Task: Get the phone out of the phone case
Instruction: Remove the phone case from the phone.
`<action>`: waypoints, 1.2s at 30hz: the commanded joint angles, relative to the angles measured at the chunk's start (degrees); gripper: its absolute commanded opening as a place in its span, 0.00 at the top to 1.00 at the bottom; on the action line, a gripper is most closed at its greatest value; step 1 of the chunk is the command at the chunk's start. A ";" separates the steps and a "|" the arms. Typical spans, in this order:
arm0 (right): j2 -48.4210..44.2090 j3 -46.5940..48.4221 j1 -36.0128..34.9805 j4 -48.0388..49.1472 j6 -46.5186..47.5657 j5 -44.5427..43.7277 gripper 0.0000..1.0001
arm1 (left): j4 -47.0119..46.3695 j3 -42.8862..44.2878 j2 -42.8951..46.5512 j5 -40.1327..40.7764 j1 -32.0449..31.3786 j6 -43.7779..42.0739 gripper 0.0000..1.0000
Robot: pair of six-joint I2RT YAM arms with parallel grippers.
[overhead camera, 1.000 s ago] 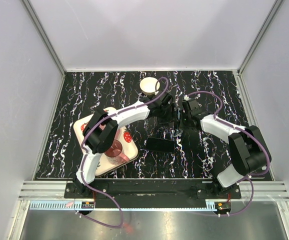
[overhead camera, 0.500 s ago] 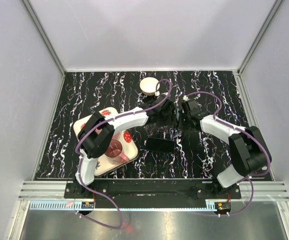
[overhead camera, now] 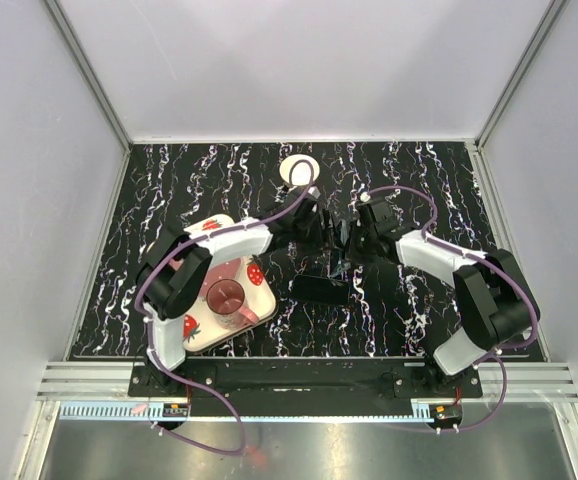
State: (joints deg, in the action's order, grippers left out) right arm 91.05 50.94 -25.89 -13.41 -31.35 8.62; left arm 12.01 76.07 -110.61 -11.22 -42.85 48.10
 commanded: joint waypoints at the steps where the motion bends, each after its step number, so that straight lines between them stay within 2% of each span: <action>1: -1.92 4.25 -1.44 -5.28 -0.55 -1.14 1.00 | -10.67 -7.23 5.83 -3.09 3.29 -0.81 0.31; 2: -2.01 5.74 -1.44 -6.70 -0.90 -3.07 1.00 | -17.13 -11.34 8.10 -6.06 4.26 -1.07 0.31; 5: -1.49 9.51 -1.27 -13.03 -2.30 -6.59 1.00 | -26.91 -16.55 11.89 -10.03 4.79 -4.84 0.28; 8: -0.43 12.68 -1.44 -17.69 -4.32 -8.09 1.00 | -29.66 -18.49 14.18 -10.66 4.53 -9.77 0.19; 12: 0.45 15.59 -1.44 -21.30 -6.17 -7.75 1.00 | -38.09 -24.38 17.70 -10.84 4.35 -12.94 0.16; 13: 0.71 16.81 -1.44 -21.83 -6.44 -6.96 1.00 | -43.51 -27.35 19.10 -11.01 4.35 -13.46 0.16; 16: 1.85 19.88 -1.44 -24.46 -7.05 -5.46 1.00 | -51.10 -31.32 20.95 -10.41 2.08 -16.87 0.16; 18: 3.34 21.91 -1.44 -27.53 -7.58 -4.76 1.00 | -49.64 -30.99 21.40 -7.07 -0.03 -23.09 0.17; 21: 5.28 25.25 -1.36 -31.83 -9.51 -4.76 1.00 | -46.29 -29.49 21.14 -1.89 -3.20 -27.34 0.19; 27: 8.97 30.97 -1.44 -38.88 -11.27 -4.93 1.00 | -44.53 -27.04 19.47 3.92 -4.52 -27.70 0.24; 31: 8.98 30.63 -1.44 -38.45 -11.10 -3.27 1.00 | -45.84 -27.90 19.90 9.98 -4.70 -27.27 0.28; 36: 8.01 30.01 -1.44 -37.92 -11.10 -2.91 1.00 | -47.00 -28.79 20.26 12.11 -4.79 -27.35 0.30</action>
State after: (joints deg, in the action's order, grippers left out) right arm 100.57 79.07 -27.38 -51.51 -41.54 4.21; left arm -30.59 46.46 -91.46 -3.55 -47.35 22.50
